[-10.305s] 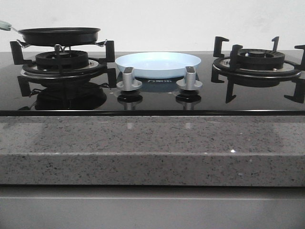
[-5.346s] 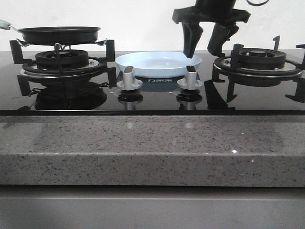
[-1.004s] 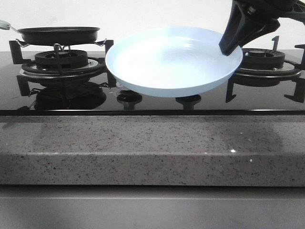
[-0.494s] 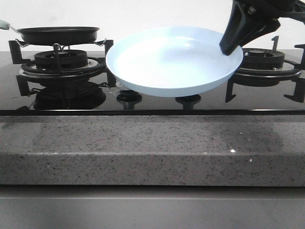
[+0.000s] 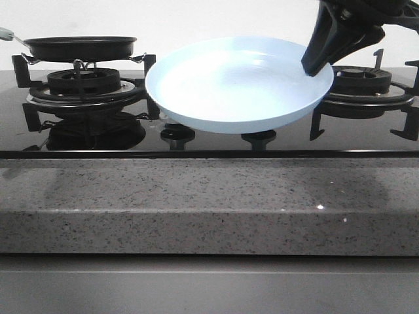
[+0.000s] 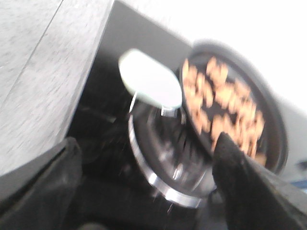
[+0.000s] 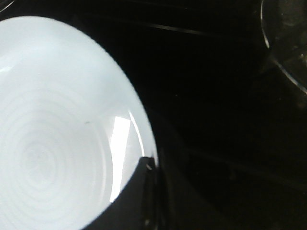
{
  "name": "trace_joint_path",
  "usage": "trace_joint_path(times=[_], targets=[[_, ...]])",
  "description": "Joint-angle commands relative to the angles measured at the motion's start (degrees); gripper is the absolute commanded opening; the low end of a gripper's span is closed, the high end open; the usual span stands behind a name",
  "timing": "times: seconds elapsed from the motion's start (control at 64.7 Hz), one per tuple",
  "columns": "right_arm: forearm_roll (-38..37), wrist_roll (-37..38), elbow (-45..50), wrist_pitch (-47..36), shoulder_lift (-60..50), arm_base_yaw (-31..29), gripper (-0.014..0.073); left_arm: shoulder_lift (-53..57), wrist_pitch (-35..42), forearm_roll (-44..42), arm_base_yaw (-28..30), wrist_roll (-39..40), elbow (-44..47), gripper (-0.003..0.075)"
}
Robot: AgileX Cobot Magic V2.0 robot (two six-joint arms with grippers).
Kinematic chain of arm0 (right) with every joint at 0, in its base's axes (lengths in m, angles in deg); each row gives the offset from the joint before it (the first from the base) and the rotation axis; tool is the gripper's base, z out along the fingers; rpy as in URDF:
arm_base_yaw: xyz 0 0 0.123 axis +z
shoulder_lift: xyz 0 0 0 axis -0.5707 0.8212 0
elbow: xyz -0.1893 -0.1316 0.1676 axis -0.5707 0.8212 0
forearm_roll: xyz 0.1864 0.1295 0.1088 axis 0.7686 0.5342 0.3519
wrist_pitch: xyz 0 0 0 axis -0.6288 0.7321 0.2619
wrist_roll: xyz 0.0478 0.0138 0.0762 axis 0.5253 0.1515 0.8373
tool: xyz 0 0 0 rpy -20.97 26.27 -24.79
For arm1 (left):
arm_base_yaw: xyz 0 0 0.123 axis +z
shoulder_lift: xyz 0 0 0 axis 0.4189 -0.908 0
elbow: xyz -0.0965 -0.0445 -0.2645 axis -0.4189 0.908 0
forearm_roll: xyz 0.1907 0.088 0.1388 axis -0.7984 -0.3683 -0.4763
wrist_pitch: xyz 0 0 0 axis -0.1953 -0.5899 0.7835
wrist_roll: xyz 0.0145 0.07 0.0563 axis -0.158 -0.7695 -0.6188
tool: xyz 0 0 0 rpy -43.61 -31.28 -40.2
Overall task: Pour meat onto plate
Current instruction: 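Grasp the black frying pan by its green handle with the left gripper and lift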
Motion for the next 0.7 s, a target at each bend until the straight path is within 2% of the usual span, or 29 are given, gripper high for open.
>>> trace_joint_path(times=[0.0, 0.201, 0.68], targets=[[1.08, -0.52, -1.65, -2.97, -1.73, -0.15, -0.0060, -0.29, 1.83, 9.33, 0.25, -3.52, -2.73, 0.0555], [1.08, -0.52, -1.65, -2.97, -1.73, -0.15, -0.0060, -6.37, 1.08, 17.54, 0.25, -6.02, -6.51, 0.0552], [1.08, -0.52, -1.65, -2.97, -1.73, -0.15, -0.0060, -18.59, -6.91, 25.90, 0.25, -6.02, -16.29, 0.0552]])
